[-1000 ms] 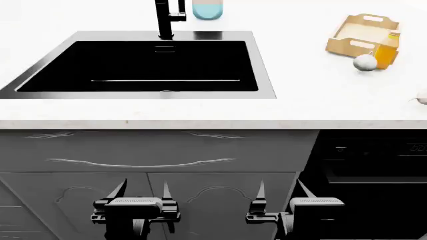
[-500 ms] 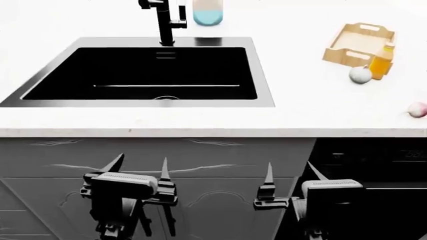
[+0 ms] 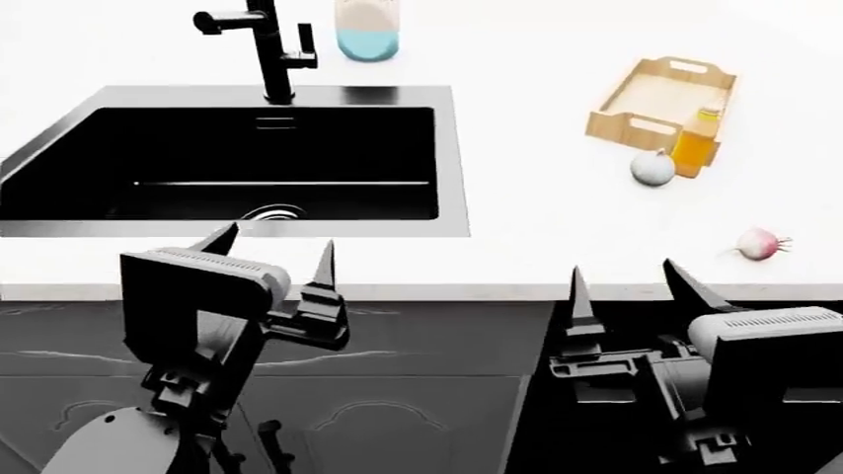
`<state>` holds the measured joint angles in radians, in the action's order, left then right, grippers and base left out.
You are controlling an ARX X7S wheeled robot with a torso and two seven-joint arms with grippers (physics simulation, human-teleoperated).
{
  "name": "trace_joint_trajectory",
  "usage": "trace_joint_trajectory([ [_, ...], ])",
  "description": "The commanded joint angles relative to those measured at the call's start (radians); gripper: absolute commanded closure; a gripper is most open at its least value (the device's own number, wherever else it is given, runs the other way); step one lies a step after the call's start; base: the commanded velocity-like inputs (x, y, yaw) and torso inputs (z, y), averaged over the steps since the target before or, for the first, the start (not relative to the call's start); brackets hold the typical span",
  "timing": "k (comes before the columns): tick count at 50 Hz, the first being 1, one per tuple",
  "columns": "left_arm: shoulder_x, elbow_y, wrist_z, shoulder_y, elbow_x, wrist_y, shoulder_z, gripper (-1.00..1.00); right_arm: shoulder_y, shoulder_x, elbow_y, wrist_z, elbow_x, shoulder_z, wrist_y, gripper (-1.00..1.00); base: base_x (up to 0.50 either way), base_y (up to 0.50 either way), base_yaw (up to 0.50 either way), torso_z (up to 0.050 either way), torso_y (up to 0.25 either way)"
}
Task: Pick up the fruits and vegetables and place them in the sink. Turn on the sink faucet to wash them. Then turn the sink off and put them in the tray.
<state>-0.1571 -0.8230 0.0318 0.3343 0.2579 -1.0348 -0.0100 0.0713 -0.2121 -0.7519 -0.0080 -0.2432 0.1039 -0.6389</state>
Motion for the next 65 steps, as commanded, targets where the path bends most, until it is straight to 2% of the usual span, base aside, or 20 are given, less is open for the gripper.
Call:
trace_joint_trajectory([
  [1,-0.017,-0.104,0.001,0.145,0.066,-0.23,0.02,-1.0,0.011,-0.062,-0.14,-0.032,-0.107,0.087,-0.138,-1.0,0.24,-0.44,0.0,0.05,0.0],
  [15,0.002,-0.195,0.007,0.299,0.152,-0.448,0.025,-1.0,0.044,-0.154,-0.239,-0.067,-0.218,0.204,-0.262,-1.0,0.24,-0.44,0.0,0.05,0.0],
  [26,0.02,-0.207,-0.02,0.378,0.232,-0.532,0.021,-1.0,0.112,-0.209,-0.27,-0.077,-0.367,0.303,-0.39,-1.0,0.28,-0.42,0.0,0.05,0.0],
  [29,0.0,-0.19,-0.09,0.398,0.344,-0.535,-0.003,-1.0,0.145,-0.236,-0.285,-0.067,-0.436,0.334,-0.463,-1.0,0.28,-0.42,0.0,0.05,0.0],
  [35,-0.062,-0.126,-0.387,0.465,0.755,-0.533,-0.052,-1.0,0.155,-0.3,-0.289,-0.041,-0.55,0.383,-0.51,-1.0,0.28,-0.41,0.0,0.05,0.0],
  [39,-0.074,-0.099,-0.472,0.49,0.86,-0.524,-0.056,-1.0,0.154,-0.34,-0.291,-0.001,-0.646,0.423,-0.526,-1.0,0.28,-0.41,0.0,0.05,0.0],
  [46,-0.085,-0.083,-0.542,0.501,0.949,-0.513,-0.055,-1.0,0.11,-0.401,-0.29,0.054,-0.761,0.465,-0.484,-1.0,0.28,-0.41,0.0,0.05,0.0],
  [57,-0.107,-0.062,-0.615,0.515,1.011,-0.501,-0.017,-1.0,0.029,-0.493,-0.291,0.105,-0.853,0.463,-0.372,-1.0,0.28,-0.41,0.0,0.048,0.0],
  [62,-0.1,0.012,-0.675,0.512,1.066,-0.502,-0.024,-1.0,-0.021,-0.543,-0.293,0.133,-0.856,0.432,-0.283,-1.0,0.13,-0.16,0.0,0.005,0.0],
  [65,-0.116,0.08,-0.603,0.522,0.984,-0.462,0.061,-1.0,-0.067,-0.579,-0.294,0.138,-0.805,0.376,-0.208,-1.0,0.0,0.0,0.0,0.0,0.0],
])
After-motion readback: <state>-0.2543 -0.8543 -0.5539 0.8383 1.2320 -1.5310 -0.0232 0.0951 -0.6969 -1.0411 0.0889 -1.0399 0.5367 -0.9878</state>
